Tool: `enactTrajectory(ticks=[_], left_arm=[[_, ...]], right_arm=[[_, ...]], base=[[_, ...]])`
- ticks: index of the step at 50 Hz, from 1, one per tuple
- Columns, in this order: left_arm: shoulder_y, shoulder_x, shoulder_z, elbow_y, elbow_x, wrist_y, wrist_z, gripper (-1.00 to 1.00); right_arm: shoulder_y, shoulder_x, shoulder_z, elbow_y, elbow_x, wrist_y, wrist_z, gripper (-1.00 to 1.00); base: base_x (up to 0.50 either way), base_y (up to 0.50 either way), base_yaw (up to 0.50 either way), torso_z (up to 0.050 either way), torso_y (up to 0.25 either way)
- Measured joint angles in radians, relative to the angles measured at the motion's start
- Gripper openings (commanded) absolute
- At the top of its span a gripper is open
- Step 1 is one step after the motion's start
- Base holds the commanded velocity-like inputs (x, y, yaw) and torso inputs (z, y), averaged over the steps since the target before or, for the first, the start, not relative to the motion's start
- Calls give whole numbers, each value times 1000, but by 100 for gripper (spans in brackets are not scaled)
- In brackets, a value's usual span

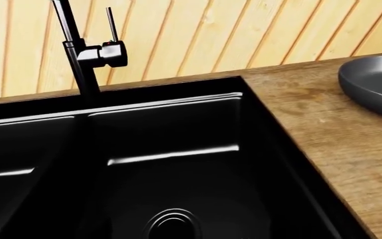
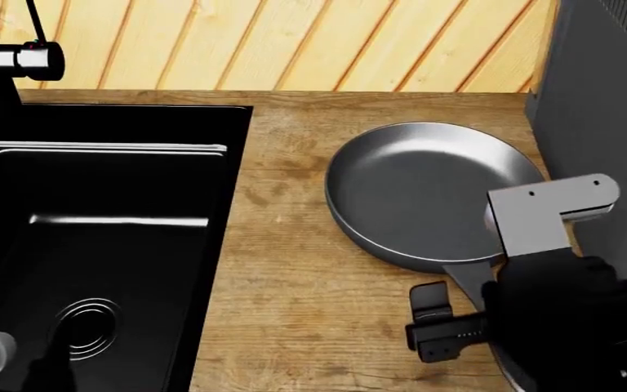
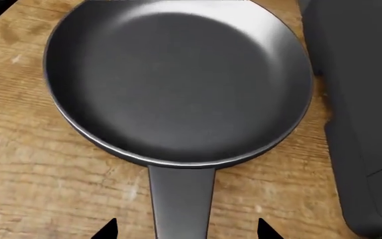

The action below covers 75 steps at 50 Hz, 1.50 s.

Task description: Pick the pan and sponge and place them into the sink. Then turn on the water.

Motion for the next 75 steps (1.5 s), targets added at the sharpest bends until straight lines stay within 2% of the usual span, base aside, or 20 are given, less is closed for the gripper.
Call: enactTrajectory(ticks=[28,29,47,67,75], left_arm=[[19,-8,-6,3,-6,13,-4,100],[21,-10,-8,4,-8,13,-3,100],[20,-18,-13,-3,-14,18,1,100],[15,-23,-13,-2,-21,17,-4,100],[-5,-16,-2,-2,-20,6,-16,100]], right_arm=[[7,2,-77,101,-24,-91,-35,100],[6,2,-76,100,-23,-93,-34,-100],[-24,1,-49,24,28,-72,29,-100],[-80,-18,98,-189,182,43,154,-100],[-117,-8,126,-251,214,37,182,-100]], base=[[0,0,0,0,0],[0,0,0,0,0],[0,0,0,0,0],[0,0,0,0,2],[0,0,0,0,3]])
